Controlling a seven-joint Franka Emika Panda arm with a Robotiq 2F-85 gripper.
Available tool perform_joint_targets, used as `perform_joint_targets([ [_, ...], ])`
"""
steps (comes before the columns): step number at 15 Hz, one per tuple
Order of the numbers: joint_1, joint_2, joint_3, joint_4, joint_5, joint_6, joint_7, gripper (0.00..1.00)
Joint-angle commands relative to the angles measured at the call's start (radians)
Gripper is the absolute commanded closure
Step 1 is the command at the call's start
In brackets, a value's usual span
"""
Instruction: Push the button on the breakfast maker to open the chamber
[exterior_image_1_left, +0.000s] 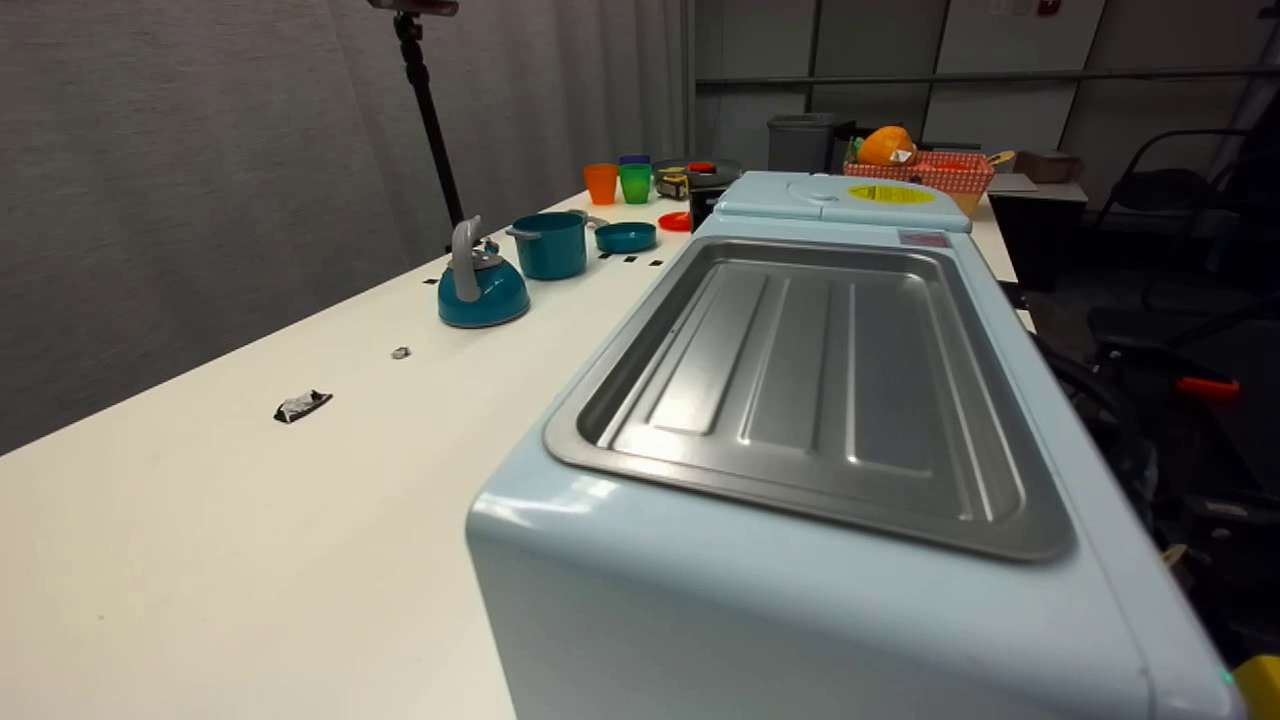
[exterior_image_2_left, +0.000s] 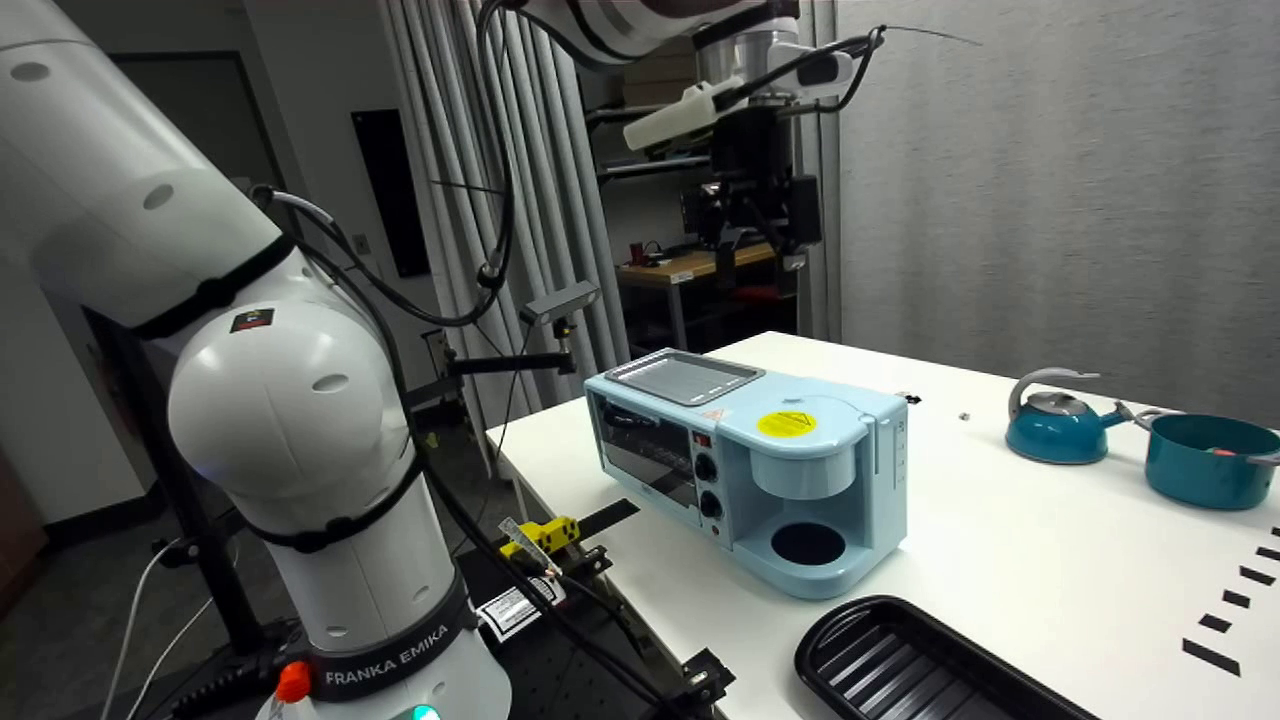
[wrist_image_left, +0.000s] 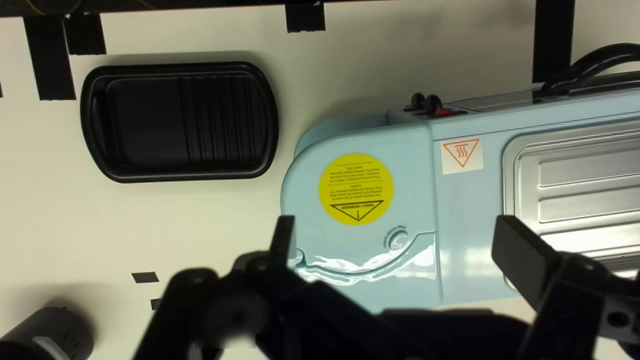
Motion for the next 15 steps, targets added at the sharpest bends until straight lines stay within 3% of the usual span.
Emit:
perform_joint_targets([
  [1,0.010,0.049,0.035,-0.003,0.007,0.073,0.032,0.00],
  [15,0.006,0.054,0.045,-0.009,0.009,0.065,0.035,0.00],
])
